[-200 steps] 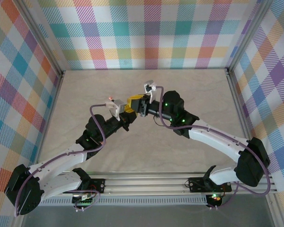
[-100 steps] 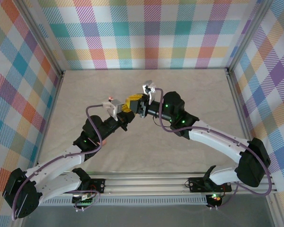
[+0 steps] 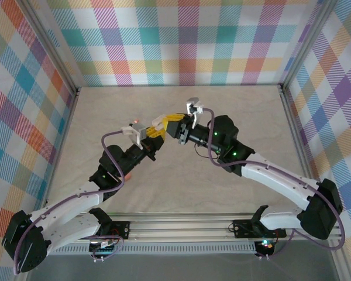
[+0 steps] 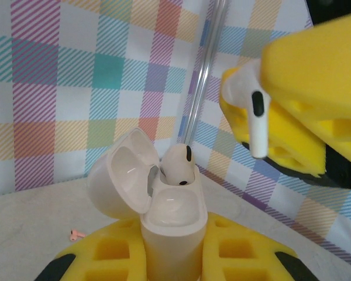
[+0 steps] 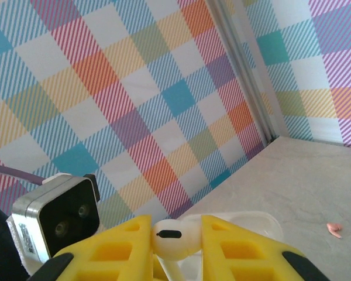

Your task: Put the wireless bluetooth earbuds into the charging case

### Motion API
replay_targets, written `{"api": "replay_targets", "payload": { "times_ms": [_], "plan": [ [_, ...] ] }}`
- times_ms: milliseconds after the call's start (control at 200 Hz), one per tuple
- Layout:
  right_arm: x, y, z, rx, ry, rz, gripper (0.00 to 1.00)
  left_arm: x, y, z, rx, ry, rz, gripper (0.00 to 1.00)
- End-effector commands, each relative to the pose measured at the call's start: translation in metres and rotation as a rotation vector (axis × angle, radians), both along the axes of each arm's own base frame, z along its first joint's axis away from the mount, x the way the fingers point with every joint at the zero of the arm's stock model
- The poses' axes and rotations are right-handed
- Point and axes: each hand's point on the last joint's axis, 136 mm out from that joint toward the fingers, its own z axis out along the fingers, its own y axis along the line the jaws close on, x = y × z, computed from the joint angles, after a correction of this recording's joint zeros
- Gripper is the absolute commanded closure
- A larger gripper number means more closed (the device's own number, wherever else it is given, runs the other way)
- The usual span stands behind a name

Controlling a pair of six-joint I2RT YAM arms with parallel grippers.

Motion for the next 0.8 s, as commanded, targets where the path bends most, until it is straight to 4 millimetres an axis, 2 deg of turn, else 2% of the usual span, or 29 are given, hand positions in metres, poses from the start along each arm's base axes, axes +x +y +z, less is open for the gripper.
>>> {"api": "replay_targets", "payload": {
  "times_ms": [0,100,110,170,365,795],
  "plan": [
    [0.003,-0.008,0.008,0.087,-0.002,-0.037,0.76,-0.003,0.000,0.020,-0.060,-0.055,-0.003,1.00],
    [0.005,-0.004,0.003,0.105,0.003,-0.028,0.76,-0.002,-0.005,0.021,-0.068,-0.052,-0.022,1.00],
    [0.005,-0.004,0.008,0.125,-0.011,-0.025,0.76,-0.002,-0.005,0.021,-0.069,-0.052,-0.024,1.00],
    [0.004,-0.001,0.011,0.151,-0.026,-0.009,0.76,-0.002,-0.008,0.021,-0.075,-0.050,-0.033,1.00],
    [0.006,0.005,0.011,0.166,-0.040,0.006,0.76,-0.002,-0.009,0.019,-0.082,-0.044,-0.027,1.00],
    [0.012,0.027,-0.016,0.078,-0.049,-0.001,0.75,-0.002,-0.013,0.020,-0.075,-0.046,-0.037,1.00]
  ]
}}
